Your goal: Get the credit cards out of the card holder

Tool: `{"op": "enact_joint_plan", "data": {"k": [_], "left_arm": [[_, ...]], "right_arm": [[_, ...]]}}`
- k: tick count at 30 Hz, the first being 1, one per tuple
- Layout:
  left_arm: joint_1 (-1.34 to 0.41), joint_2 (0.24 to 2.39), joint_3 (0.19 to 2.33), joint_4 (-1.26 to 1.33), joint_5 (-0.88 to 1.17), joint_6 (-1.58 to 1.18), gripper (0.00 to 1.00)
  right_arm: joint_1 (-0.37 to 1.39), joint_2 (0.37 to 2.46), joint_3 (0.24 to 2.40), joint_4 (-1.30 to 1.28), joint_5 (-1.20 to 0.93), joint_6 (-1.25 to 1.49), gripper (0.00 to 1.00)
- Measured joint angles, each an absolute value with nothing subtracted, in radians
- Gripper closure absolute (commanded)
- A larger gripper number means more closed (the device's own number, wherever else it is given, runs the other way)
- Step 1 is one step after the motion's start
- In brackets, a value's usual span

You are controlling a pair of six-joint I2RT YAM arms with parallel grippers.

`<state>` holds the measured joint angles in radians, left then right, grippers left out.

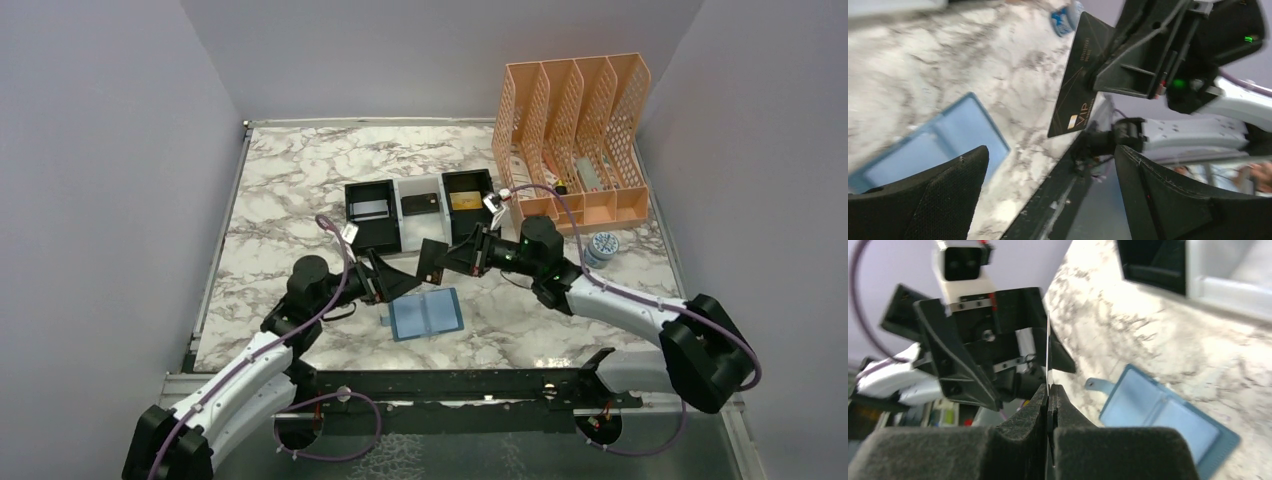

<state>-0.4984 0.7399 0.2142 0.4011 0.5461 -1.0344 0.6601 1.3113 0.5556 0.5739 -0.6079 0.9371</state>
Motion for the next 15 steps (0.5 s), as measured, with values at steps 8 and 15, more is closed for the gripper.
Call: {"op": "enact_joint_plan", "data": {"k": [8, 15], "left_arm": [[-0.498, 0.69, 0.531, -0.137, 0.237, -0.735, 0.01], [-0.498, 0.742, 0.721, -0.432, -0.054, -0.57, 0.01]], "right_arm": [[0.66, 1.161, 0.639, 0.268, -0.305, 0.672, 0.99], [0.66, 1.192, 0.758, 0.19, -0.192, 0.447, 0.99]]}}
